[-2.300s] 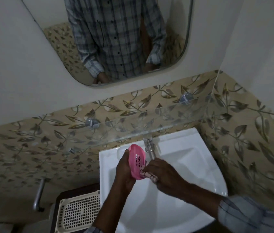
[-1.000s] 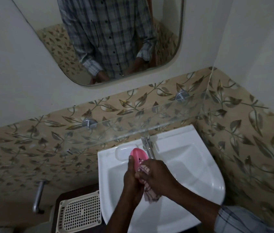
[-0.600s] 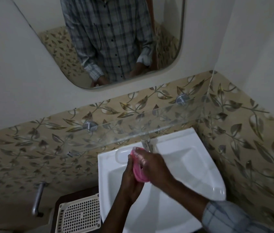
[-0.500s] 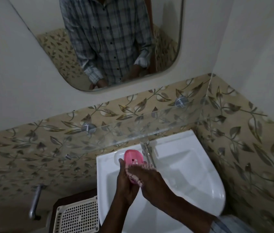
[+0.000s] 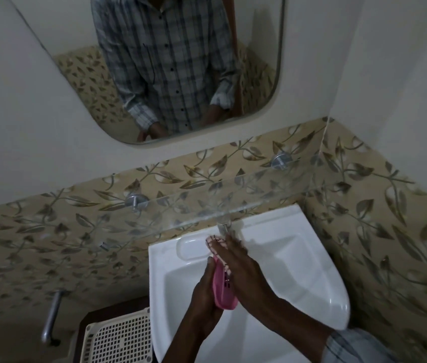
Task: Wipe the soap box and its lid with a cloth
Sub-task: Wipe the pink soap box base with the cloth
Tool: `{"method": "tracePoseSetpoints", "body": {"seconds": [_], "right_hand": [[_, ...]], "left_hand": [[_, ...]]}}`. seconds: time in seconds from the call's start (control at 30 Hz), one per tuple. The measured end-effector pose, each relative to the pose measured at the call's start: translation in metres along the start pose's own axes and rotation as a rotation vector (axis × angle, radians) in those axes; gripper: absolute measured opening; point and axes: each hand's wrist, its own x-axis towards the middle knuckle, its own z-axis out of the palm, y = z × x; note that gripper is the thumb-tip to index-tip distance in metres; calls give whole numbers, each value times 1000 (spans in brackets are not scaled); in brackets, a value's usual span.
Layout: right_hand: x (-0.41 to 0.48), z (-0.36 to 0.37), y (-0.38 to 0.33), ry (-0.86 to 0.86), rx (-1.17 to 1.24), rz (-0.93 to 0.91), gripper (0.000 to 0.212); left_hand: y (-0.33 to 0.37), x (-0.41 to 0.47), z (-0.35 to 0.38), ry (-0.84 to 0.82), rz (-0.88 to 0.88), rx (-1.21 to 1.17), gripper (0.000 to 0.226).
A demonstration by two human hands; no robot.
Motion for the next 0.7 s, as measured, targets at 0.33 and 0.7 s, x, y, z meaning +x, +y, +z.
{"method": "tracePoseSetpoints", "body": {"seconds": [0.33,0.7], "right_hand": [[-36,-1,-7,96,223,109,55],[-42,4,16,155,54,-19,60]], "left_hand": [[-19,8,12,247,49,31,55],[8,15,20,279,-36,-184,58]]}}
